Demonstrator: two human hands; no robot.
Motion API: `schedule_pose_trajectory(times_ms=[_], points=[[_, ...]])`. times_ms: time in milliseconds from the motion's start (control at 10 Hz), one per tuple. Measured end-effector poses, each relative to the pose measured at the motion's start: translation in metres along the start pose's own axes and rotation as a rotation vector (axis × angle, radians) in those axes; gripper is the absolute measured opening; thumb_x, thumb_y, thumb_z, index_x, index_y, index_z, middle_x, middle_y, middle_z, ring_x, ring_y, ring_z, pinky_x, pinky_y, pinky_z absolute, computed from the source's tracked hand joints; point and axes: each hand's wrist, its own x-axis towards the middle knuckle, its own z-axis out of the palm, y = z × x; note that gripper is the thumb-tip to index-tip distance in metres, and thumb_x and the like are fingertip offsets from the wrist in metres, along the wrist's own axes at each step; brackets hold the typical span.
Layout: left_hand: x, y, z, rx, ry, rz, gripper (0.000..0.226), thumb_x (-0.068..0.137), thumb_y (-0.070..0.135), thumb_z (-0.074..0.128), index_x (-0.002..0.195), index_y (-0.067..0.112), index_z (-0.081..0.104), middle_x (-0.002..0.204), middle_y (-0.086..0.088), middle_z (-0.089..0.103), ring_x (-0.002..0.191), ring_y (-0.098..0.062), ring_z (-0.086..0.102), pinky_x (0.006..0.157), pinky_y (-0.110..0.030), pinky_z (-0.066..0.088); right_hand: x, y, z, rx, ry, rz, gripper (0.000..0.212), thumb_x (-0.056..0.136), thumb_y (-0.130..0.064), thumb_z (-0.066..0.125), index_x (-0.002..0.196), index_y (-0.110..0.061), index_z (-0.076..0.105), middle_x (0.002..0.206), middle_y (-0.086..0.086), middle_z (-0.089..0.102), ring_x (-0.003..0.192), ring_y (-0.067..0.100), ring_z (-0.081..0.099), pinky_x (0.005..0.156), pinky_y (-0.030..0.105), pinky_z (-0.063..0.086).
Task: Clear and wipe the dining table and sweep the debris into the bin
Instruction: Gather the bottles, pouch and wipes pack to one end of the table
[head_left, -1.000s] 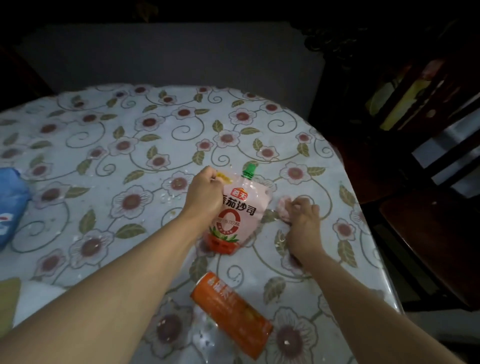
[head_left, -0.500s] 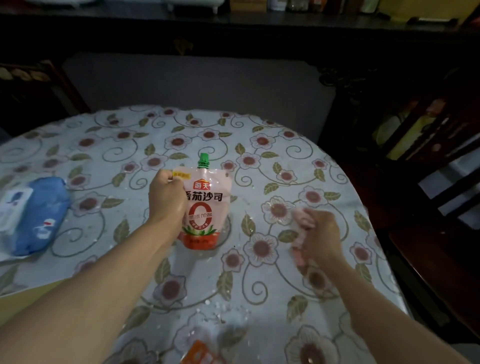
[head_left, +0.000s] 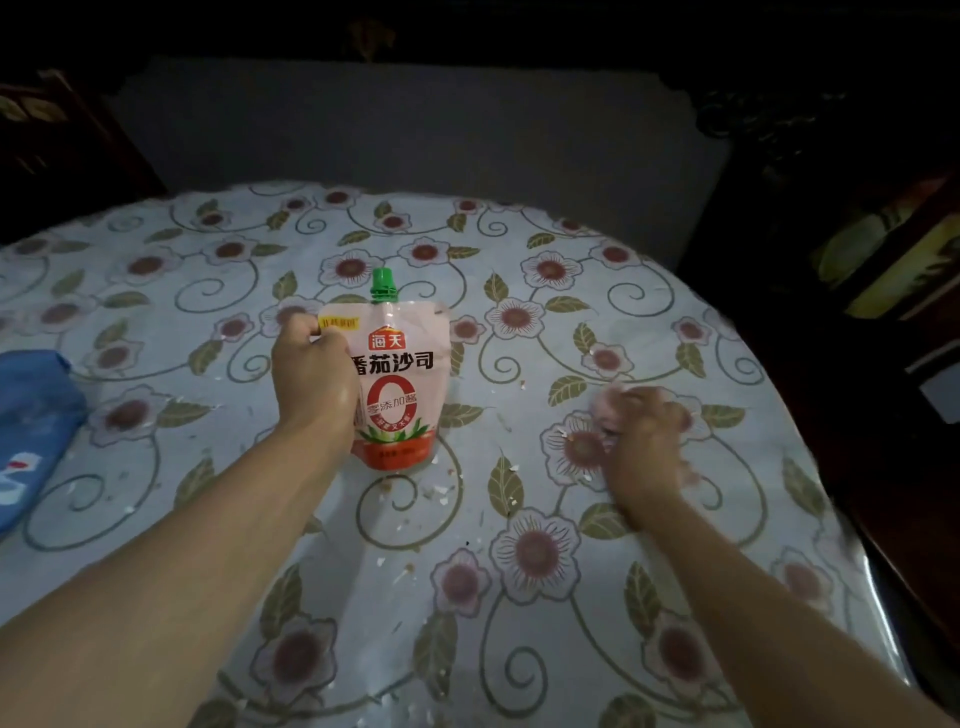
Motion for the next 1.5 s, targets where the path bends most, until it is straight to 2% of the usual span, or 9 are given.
schedule_pose_trajectory(times_ms=[300,400,500,700,900,1000,1200,1300,1500], points=[[-0.002,0.013,0.01,-0.034,-0.023,-0.029,0.027,0.087,0.005,0.036,0.068,0.023,0.045,0.061,0.001,0.054,0.047,-0.01,0.051,0.04,-0.022,0.039,-0.119,-0.083,-0.012,0.429,-0.554,-0.635,0.039,0.074,-0.002,0.064,0.107,-0.025,0.067,0.114,-0.005,0.057,0.105,0.012,0.053,0.08,0.021,0.043],[0.005,0.016,0.014,-0.042,-0.017,-0.028,0.027,0.086,0.004,0.037,0.066,0.023,0.042,0.059,0.001,0.052,0.038,-0.004,0.052,0.03,-0.013,0.034,-0.073,-0.07,-0.029,0.494,-0.577,-0.5,0.036,0.065,0.002,0.072,0.096,-0.016,0.071,0.097,-0.003,0.063,0.094,0.009,0.058,0.082,0.016,0.046],[0.015,0.015,0.021,-0.065,0.013,-0.021,0.028,0.086,0.003,0.037,0.066,0.022,0.042,0.058,0.003,0.05,0.032,0.002,0.049,0.028,-0.01,0.029,0.01,-0.04,-0.038,0.415,-0.194,-0.163,0.028,0.07,0.004,0.068,0.091,-0.015,0.07,0.088,-0.012,0.059,0.082,0.006,0.054,0.081,0.014,0.046],[0.038,0.004,0.032,-0.079,0.056,0.008,0.028,0.085,0.003,0.038,0.066,0.023,0.043,0.061,0.004,0.051,0.048,-0.005,0.049,0.032,-0.012,0.034,0.106,0.023,-0.004,-0.004,-0.004,0.107,0.048,0.079,-0.004,0.059,0.125,0.002,0.047,0.137,0.022,0.04,0.127,0.037,0.031,0.104,0.035,0.019],[0.051,-0.005,0.024,-0.081,0.076,0.015,0.027,0.085,0.005,0.039,0.068,0.025,0.045,0.067,0.003,0.056,0.051,-0.006,0.053,0.04,-0.02,0.042,0.086,-0.042,0.02,0.15,-0.084,-0.186,0.047,0.08,0.011,0.049,0.123,-0.007,0.055,0.132,0.011,0.054,0.122,0.026,0.049,0.104,0.027,0.035],[0.056,-0.005,0.01,-0.074,0.114,0.004,0.027,0.085,0.006,0.039,0.068,0.026,0.045,0.07,0.002,0.058,0.058,-0.011,0.057,0.048,-0.026,0.046,0.033,-0.085,0.025,0.251,-0.234,-0.406,0.05,0.085,0.008,0.049,0.13,-0.012,0.053,0.136,0.001,0.053,0.124,0.015,0.049,0.099,0.001,0.024],[0.065,0.001,-0.028,-0.07,0.205,-0.015,0.028,0.083,0.003,0.038,0.066,0.024,0.044,0.068,0.002,0.056,0.057,-0.012,0.055,0.049,-0.027,0.044,-0.098,-0.118,0.028,0.448,-0.593,-0.91,0.029,0.087,0.001,0.056,0.114,0.0,0.063,0.109,0.006,0.068,0.1,0.017,0.065,0.087,0.023,0.051],[0.072,0.001,-0.051,-0.053,0.244,-0.011,0.028,0.086,0.005,0.038,0.065,0.024,0.044,0.068,0.003,0.056,0.057,-0.012,0.055,0.048,-0.026,0.044,-0.114,-0.134,0.017,0.478,-0.588,-1.036,0.033,0.077,-0.004,0.06,0.108,-0.011,0.068,0.111,-0.001,0.067,0.102,-0.001,0.058,0.09,0.003,0.038],[0.096,-0.009,-0.09,-0.067,0.292,-0.023,0.02,0.086,0.005,0.037,0.079,0.02,0.049,0.069,0.002,0.059,0.057,-0.013,0.058,0.048,-0.025,0.044,0.03,-0.158,0.035,0.409,-0.174,-0.453,0.038,0.079,-0.003,0.053,0.115,-0.009,0.063,0.119,0.006,0.061,0.108,0.015,0.054,0.09,0.008,0.036]])
